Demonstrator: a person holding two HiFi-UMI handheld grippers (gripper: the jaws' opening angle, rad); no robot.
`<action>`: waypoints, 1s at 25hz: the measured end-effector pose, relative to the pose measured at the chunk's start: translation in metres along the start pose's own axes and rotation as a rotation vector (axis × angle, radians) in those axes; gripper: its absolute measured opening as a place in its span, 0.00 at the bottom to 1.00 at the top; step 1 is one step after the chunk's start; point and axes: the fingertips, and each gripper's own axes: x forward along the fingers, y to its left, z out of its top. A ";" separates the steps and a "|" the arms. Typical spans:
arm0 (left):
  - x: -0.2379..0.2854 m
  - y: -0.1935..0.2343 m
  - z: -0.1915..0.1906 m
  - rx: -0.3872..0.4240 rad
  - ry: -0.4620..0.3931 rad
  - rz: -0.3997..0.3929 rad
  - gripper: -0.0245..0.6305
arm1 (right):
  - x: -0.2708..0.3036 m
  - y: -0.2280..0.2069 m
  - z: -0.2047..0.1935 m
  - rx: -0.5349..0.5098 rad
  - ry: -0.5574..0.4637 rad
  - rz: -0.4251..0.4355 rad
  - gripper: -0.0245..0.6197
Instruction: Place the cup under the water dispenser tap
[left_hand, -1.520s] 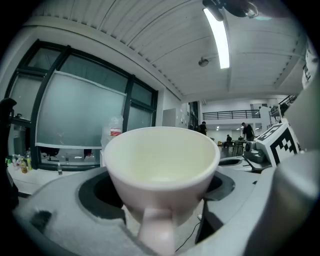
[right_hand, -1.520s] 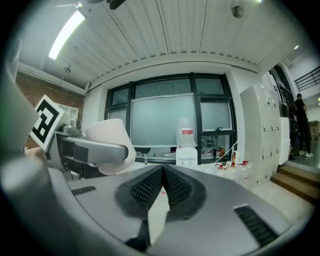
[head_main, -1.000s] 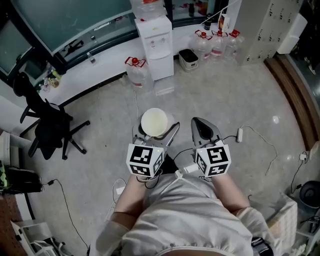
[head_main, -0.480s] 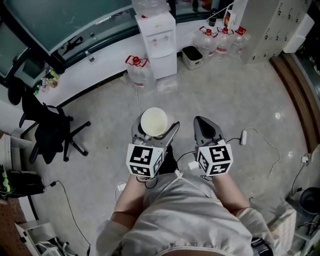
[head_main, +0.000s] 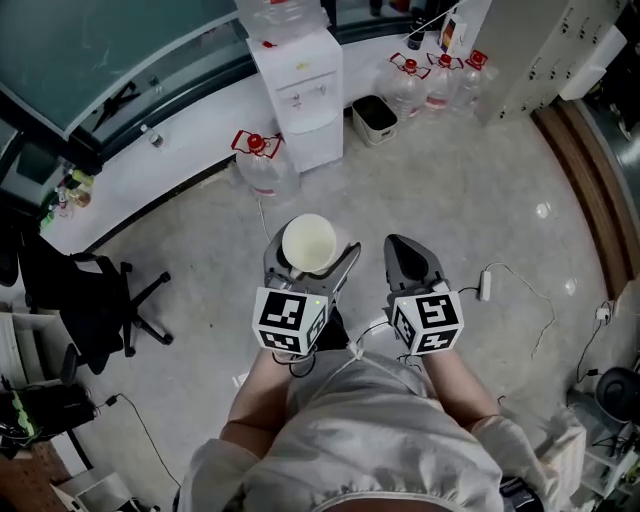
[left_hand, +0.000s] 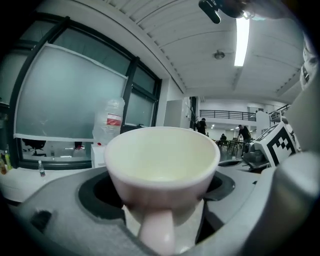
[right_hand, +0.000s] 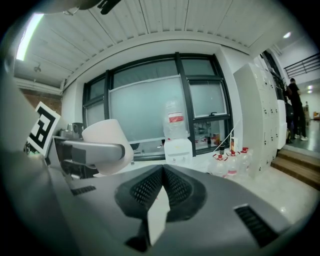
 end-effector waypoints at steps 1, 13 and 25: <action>0.012 0.013 0.003 -0.003 0.004 -0.008 0.74 | 0.016 -0.004 0.006 0.002 0.002 -0.009 0.08; 0.124 0.153 0.038 -0.040 0.030 -0.053 0.74 | 0.180 -0.031 0.070 0.016 0.027 -0.068 0.08; 0.209 0.206 0.019 -0.078 0.087 0.042 0.74 | 0.278 -0.081 0.068 0.016 0.107 0.041 0.08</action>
